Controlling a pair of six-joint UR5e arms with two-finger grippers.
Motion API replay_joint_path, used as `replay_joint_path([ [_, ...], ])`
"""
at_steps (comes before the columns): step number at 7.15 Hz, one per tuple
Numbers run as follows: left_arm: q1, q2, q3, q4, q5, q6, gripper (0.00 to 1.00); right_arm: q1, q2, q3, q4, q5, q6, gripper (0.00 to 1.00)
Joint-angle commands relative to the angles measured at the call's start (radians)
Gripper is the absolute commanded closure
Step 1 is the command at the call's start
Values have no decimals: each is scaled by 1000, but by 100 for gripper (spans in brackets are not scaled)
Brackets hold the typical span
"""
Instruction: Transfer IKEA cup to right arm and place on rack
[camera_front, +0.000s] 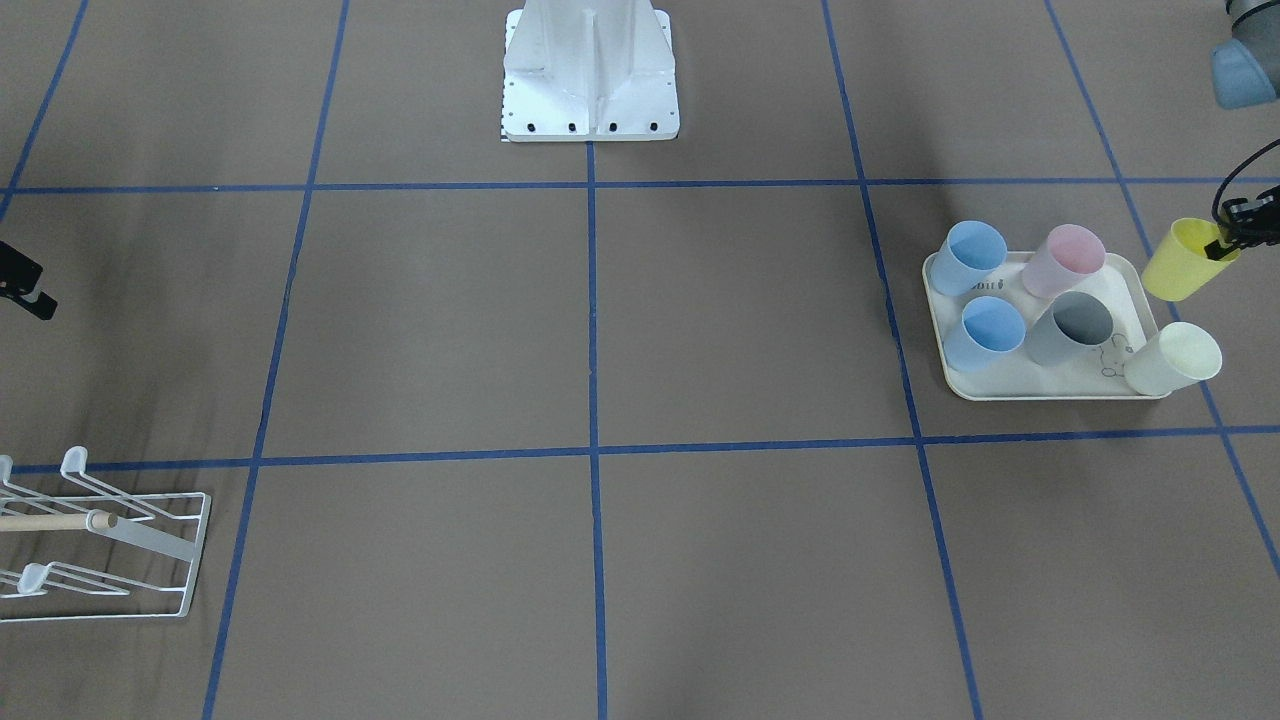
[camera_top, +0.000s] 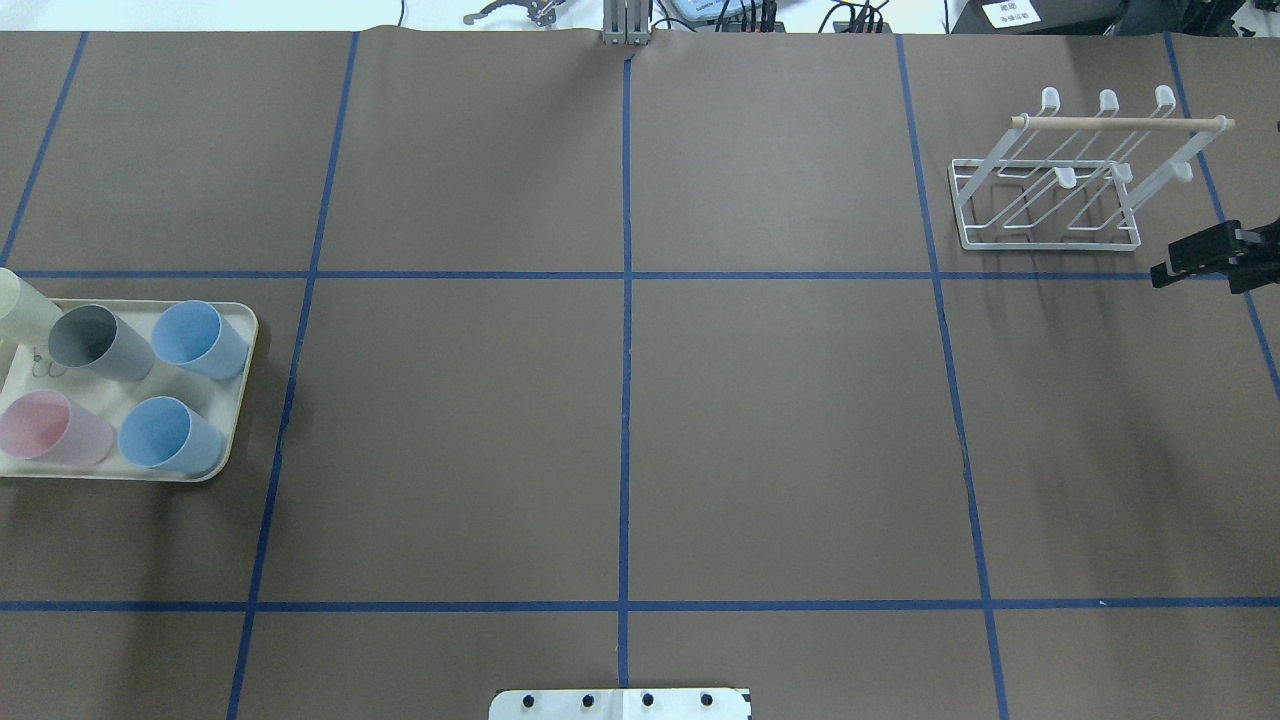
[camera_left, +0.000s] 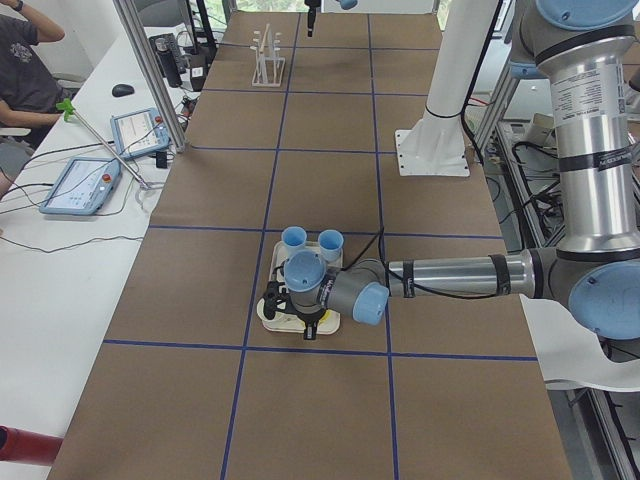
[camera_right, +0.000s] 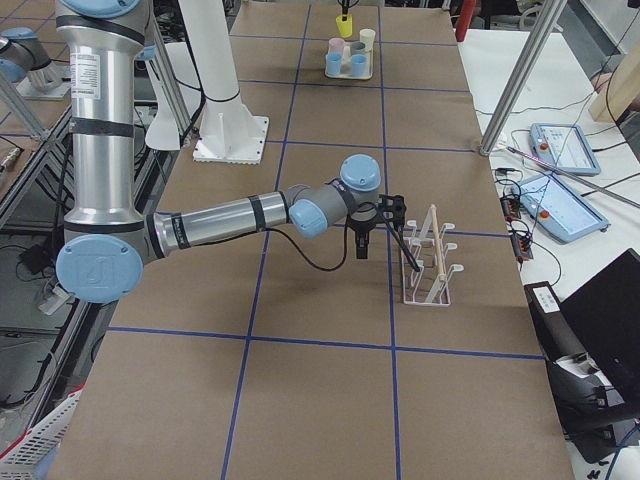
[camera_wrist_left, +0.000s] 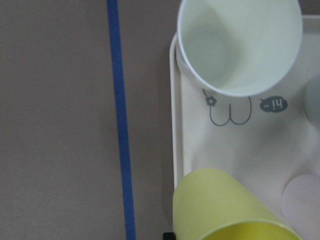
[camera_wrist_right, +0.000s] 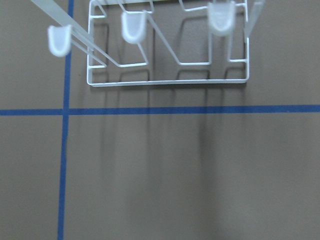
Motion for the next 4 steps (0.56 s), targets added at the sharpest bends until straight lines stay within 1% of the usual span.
replay_joint_path([
  [1, -26, -76, -241, 301, -6, -118, 100, -107, 121, 2, 5, -47, 161, 1],
  [2, -23, -143, -306, 337, -22, -323, 100, -155, 171, 1, 22, -56, 200, 1],
  [3, -9, -222, -314, 331, -96, -523, 100, -184, 207, 2, 42, -60, 293, 1],
  [4, 52, -312, -325, 301, -144, -752, 100, -229, 243, 1, 110, -98, 442, 1],
])
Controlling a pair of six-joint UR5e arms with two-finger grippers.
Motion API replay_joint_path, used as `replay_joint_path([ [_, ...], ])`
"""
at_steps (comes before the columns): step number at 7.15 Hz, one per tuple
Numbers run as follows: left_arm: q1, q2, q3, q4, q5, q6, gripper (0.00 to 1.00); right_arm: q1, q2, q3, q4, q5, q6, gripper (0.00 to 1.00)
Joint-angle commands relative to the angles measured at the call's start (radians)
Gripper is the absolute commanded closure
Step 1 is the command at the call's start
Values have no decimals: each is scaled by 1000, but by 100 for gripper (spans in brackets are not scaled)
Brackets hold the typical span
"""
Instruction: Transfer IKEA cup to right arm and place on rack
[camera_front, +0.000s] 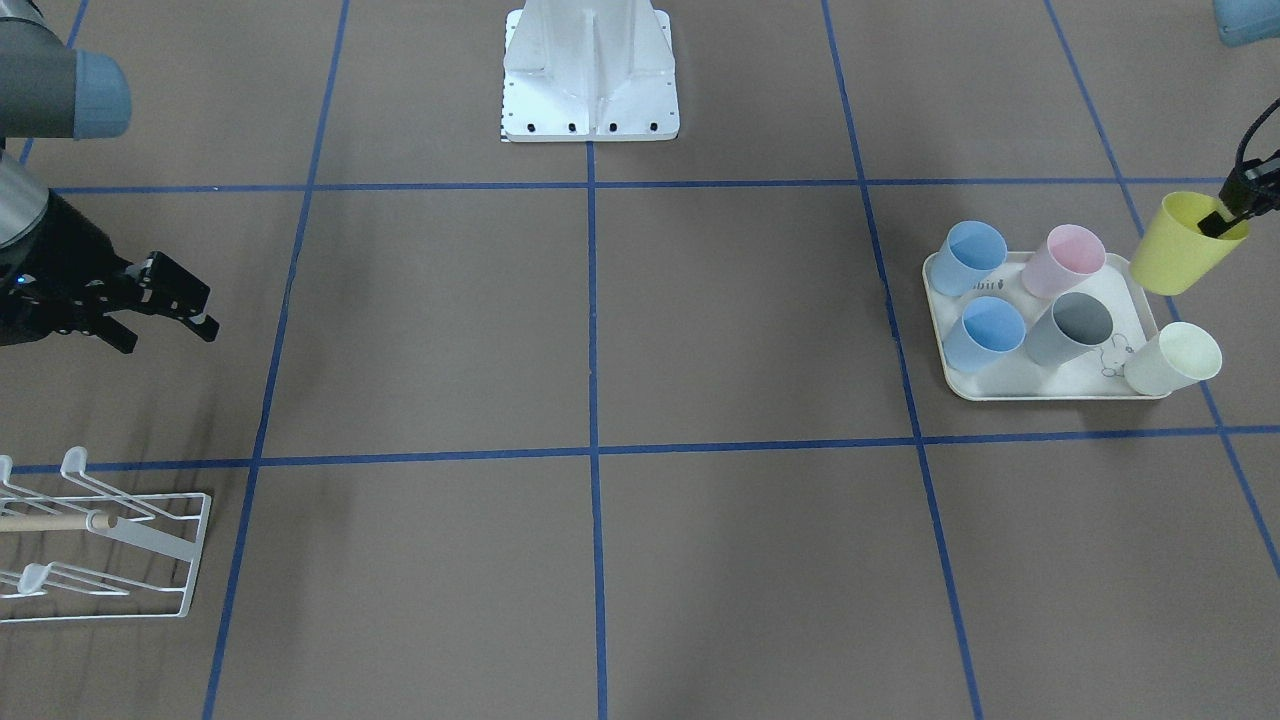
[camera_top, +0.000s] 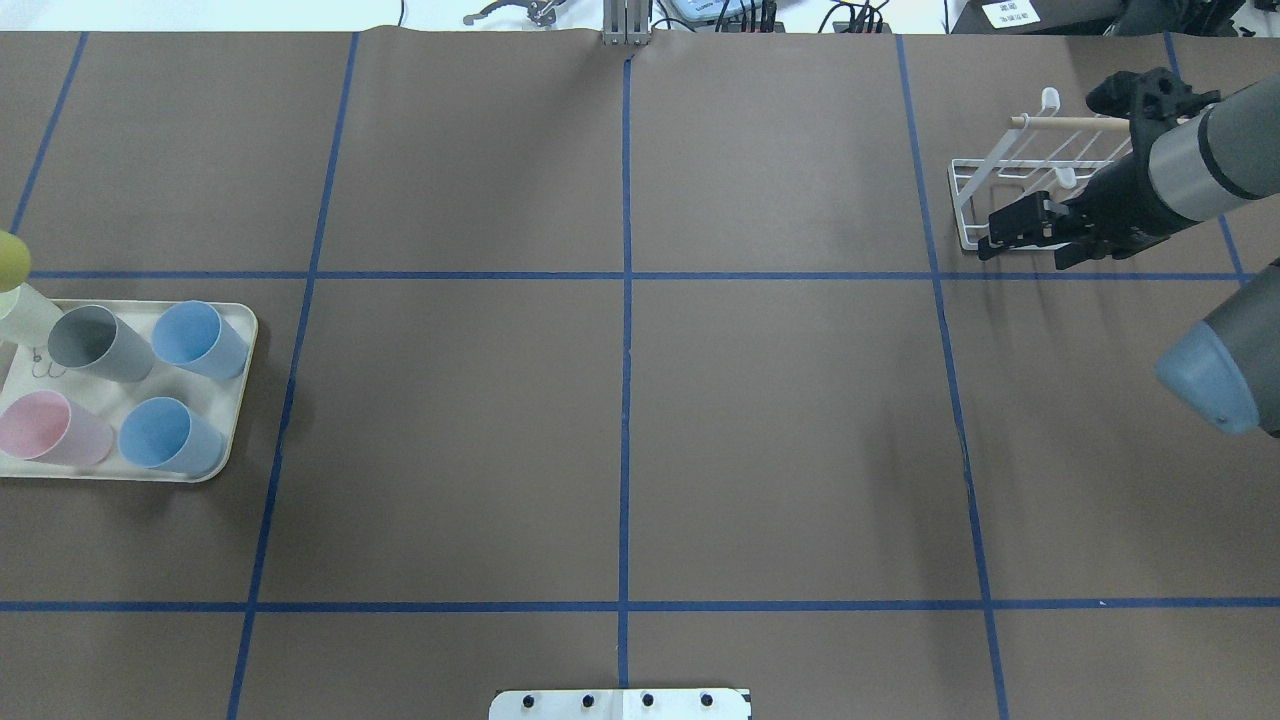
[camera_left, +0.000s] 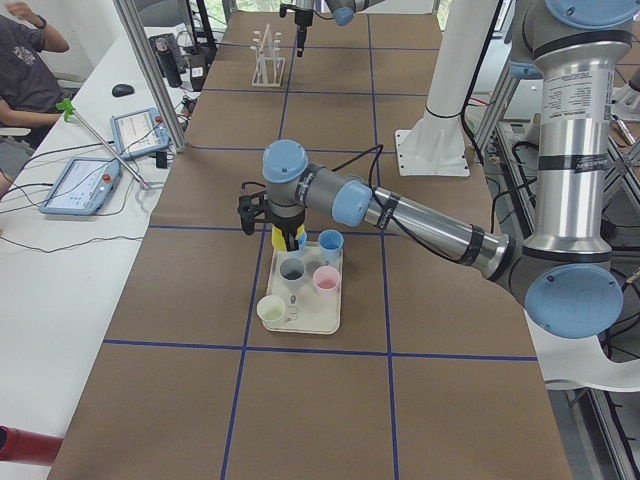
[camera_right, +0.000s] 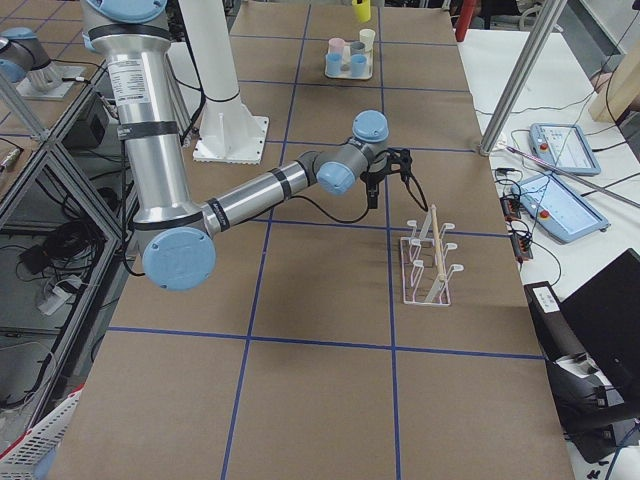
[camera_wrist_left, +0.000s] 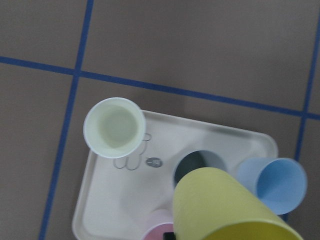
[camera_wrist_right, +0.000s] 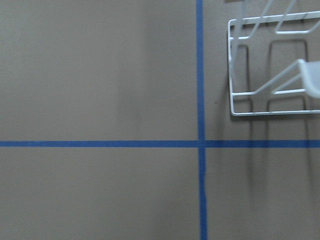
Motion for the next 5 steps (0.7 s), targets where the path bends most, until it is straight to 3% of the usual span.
replay_joint_path([
  [1, 145, -195, -21, -78, -53, -513, 100, -127, 61, -2, 178, -125, 274, 1],
  [3, 363, -367, 31, -210, -10, -783, 100, -256, 100, -2, 347, -286, 515, 1],
  [5, 476, -440, 69, -415, 69, -989, 100, -324, 159, -1, 458, -348, 675, 1],
])
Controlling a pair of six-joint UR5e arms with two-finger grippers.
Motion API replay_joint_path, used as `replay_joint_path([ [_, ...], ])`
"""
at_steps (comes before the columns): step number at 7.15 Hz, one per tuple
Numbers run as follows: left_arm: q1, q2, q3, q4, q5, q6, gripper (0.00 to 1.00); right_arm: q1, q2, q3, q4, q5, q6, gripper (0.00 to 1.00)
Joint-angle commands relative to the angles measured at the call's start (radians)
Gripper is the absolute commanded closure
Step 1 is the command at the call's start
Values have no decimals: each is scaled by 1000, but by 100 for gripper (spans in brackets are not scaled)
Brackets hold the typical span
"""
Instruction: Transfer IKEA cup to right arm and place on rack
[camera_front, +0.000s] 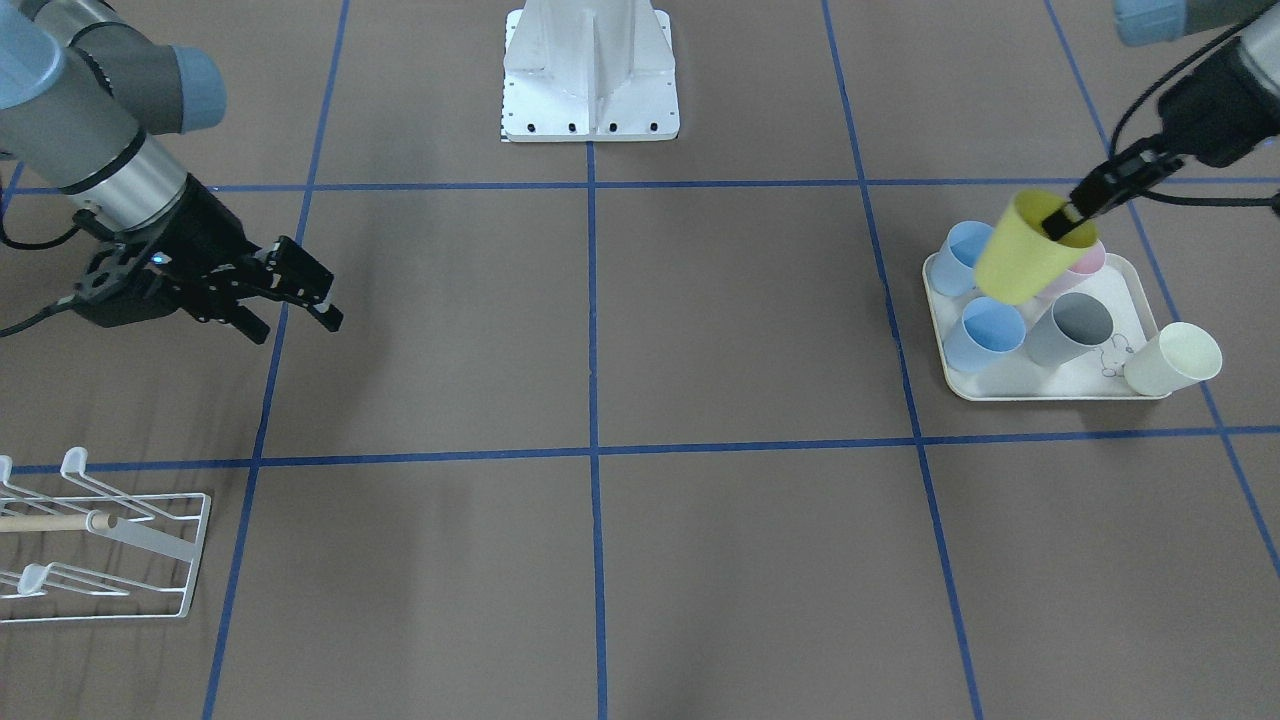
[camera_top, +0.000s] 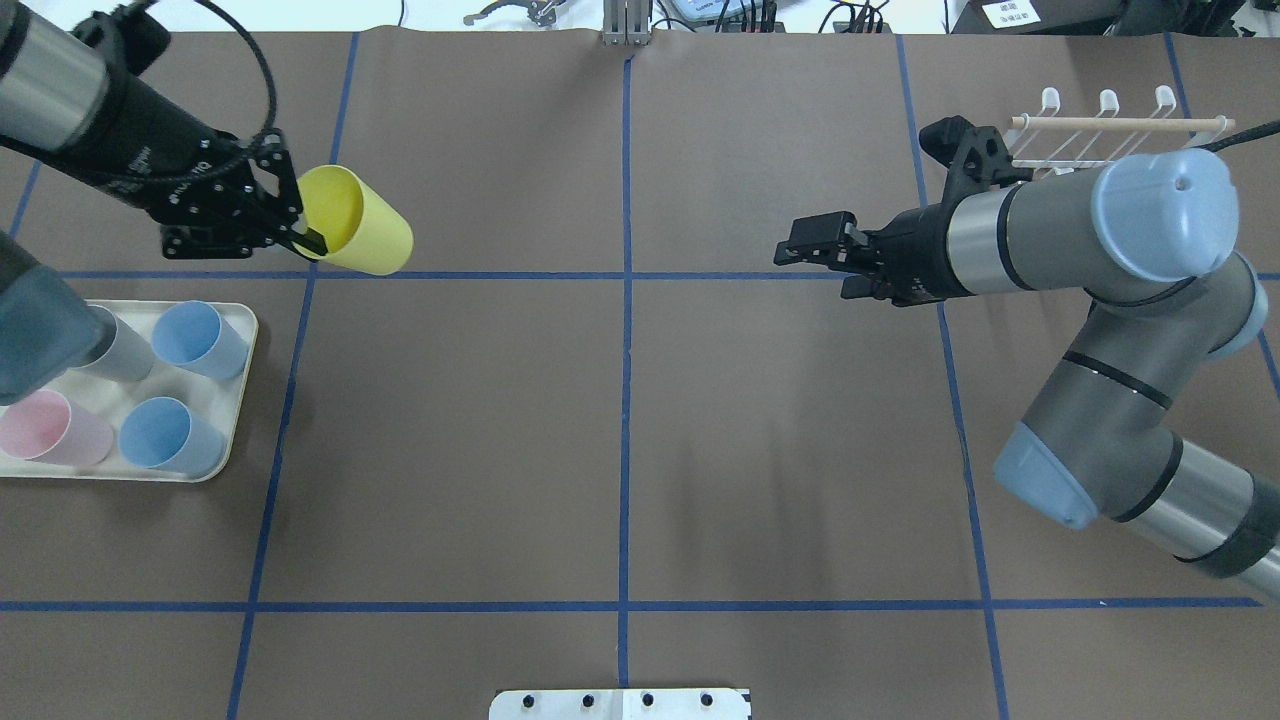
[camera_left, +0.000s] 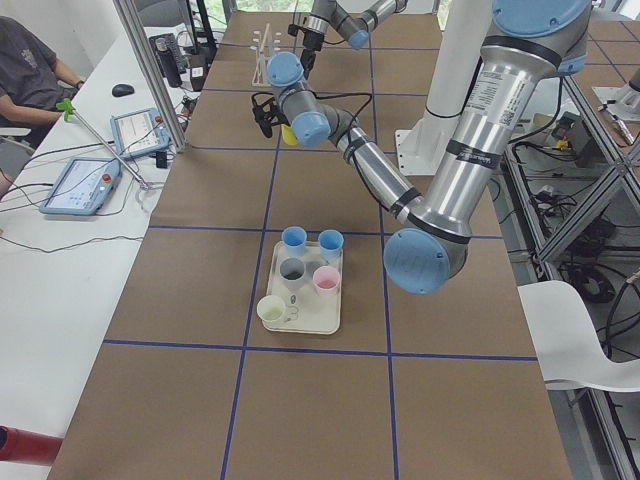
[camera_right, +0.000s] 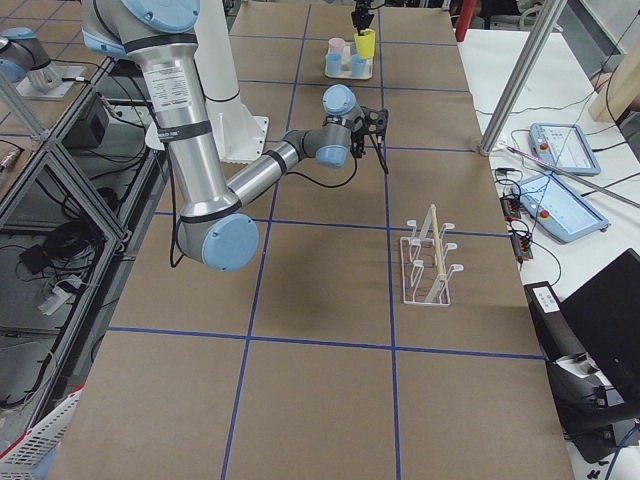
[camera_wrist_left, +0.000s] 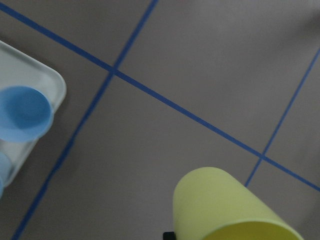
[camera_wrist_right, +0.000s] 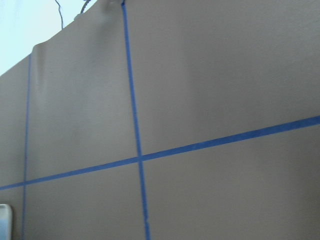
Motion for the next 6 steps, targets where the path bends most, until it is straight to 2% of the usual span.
replay_joint_path([
  [1, 82, -62, 69, -301, 60, -346, 100, -72, 39, 1, 181, -84, 164, 1],
  [2, 88, -76, 140, -532, 81, -537, 100, -111, 37, -3, 333, -140, 198, 1],
  [3, 116, -82, 200, -753, 164, -747, 100, -160, 37, -3, 459, -206, 215, 1],
  [4, 157, -86, 236, -907, 234, -886, 100, -192, 39, 0, 556, -257, 258, 1],
  [5, 159, -91, 288, -1018, 261, -927, 100, -206, 39, -2, 646, -271, 281, 1],
  [6, 159, -96, 328, -1156, 287, -1057, 100, -208, 51, -2, 673, -273, 283, 1],
])
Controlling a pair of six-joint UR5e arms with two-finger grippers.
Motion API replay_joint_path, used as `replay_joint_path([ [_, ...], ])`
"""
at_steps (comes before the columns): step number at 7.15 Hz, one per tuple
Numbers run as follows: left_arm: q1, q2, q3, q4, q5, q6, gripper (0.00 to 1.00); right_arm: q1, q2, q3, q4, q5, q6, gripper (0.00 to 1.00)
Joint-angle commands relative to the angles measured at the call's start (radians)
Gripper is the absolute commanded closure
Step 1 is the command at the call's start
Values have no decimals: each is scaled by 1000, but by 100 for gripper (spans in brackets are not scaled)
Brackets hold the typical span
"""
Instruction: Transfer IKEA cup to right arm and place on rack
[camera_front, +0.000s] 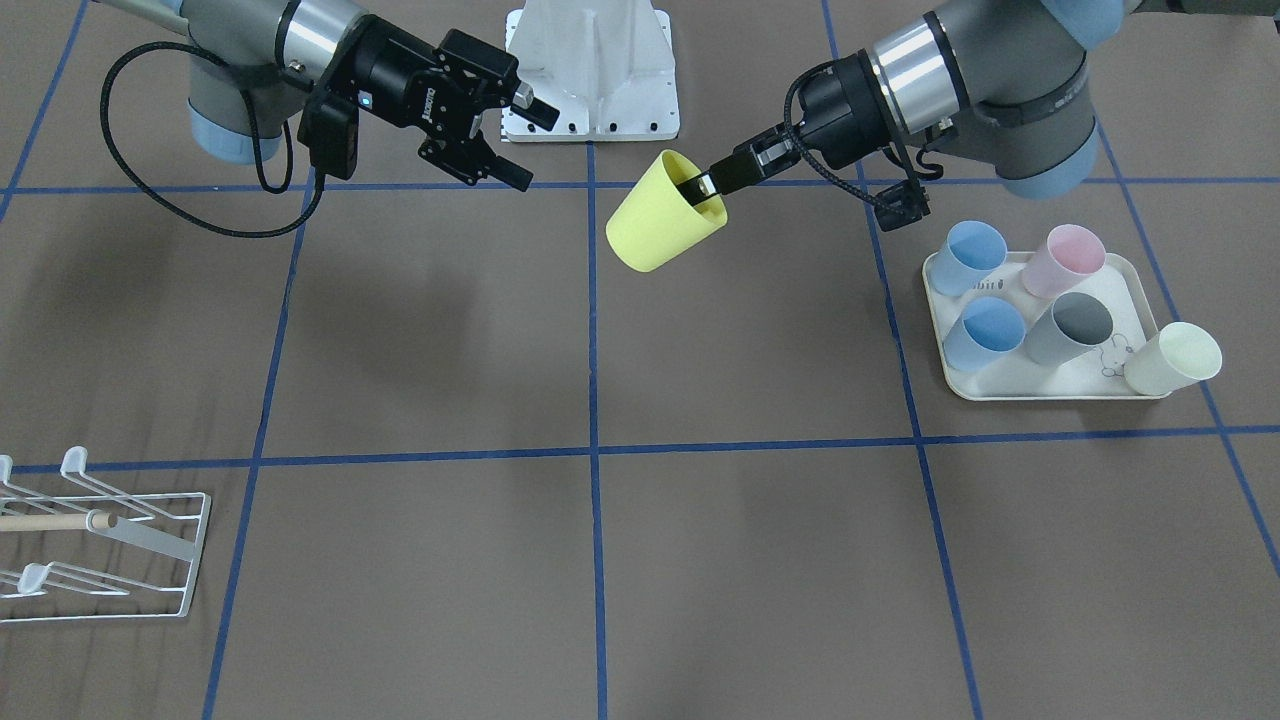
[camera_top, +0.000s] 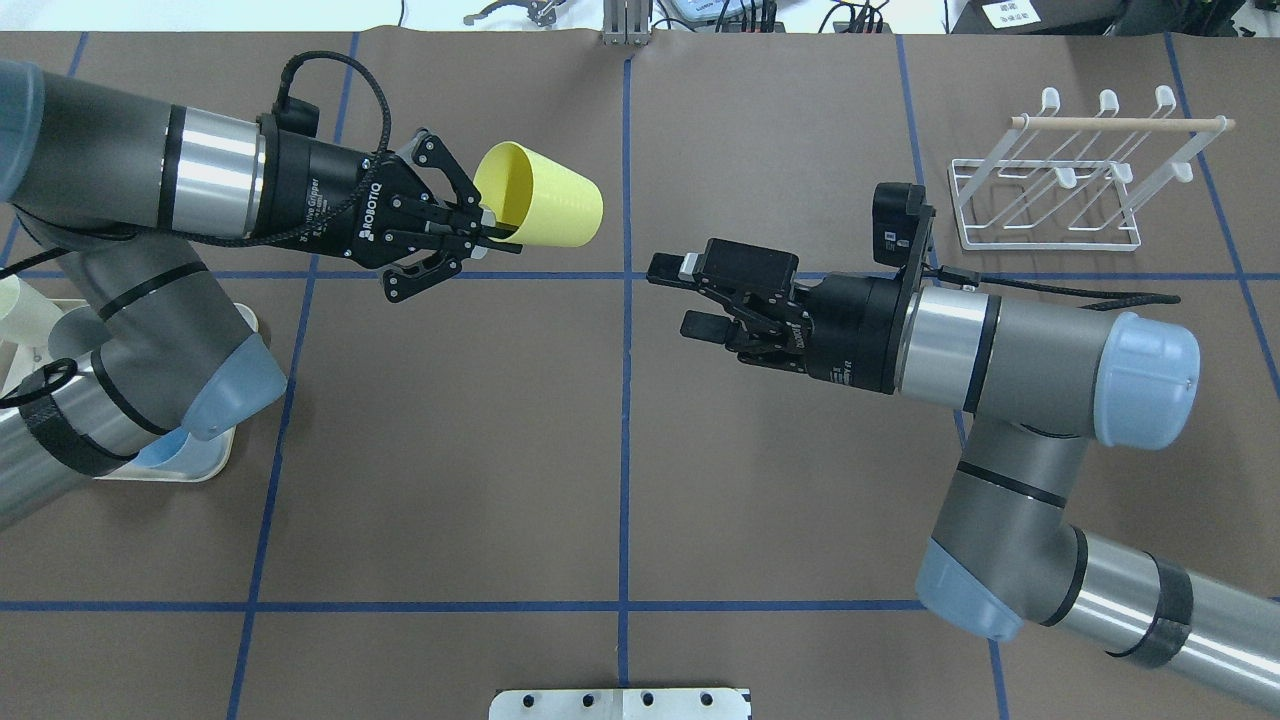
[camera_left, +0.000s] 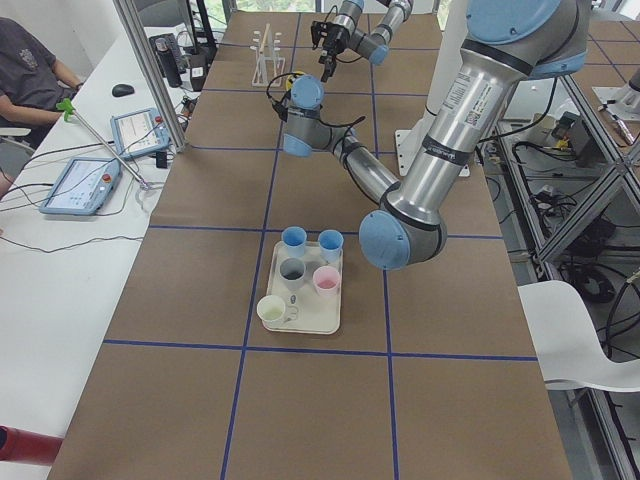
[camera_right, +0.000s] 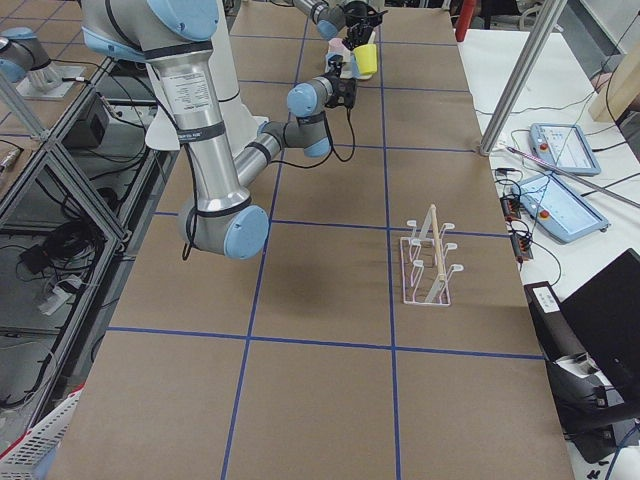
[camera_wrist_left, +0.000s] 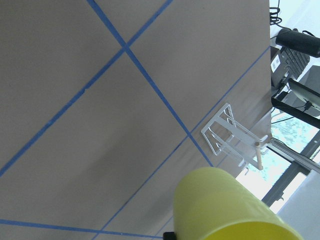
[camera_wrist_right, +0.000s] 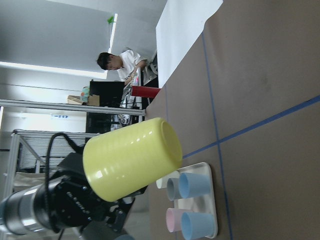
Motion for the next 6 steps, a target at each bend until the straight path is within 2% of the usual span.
replay_joint_path([
  [1, 14, -4, 89, -327, 120, -350, 100, -11, 40, 1, 64, -14, 15, 1],
  [2, 12, -1, 97, -402, 163, -519, 100, -12, 52, 1, 64, -18, 15, 1],
  [4, 12, -3, 77, -447, 167, -811, 100, -17, 75, 0, 64, -20, 12, 1],
  [6, 21, 7, 60, -518, 165, -895, 100, -25, 85, 0, 75, -18, 11, 1],
])
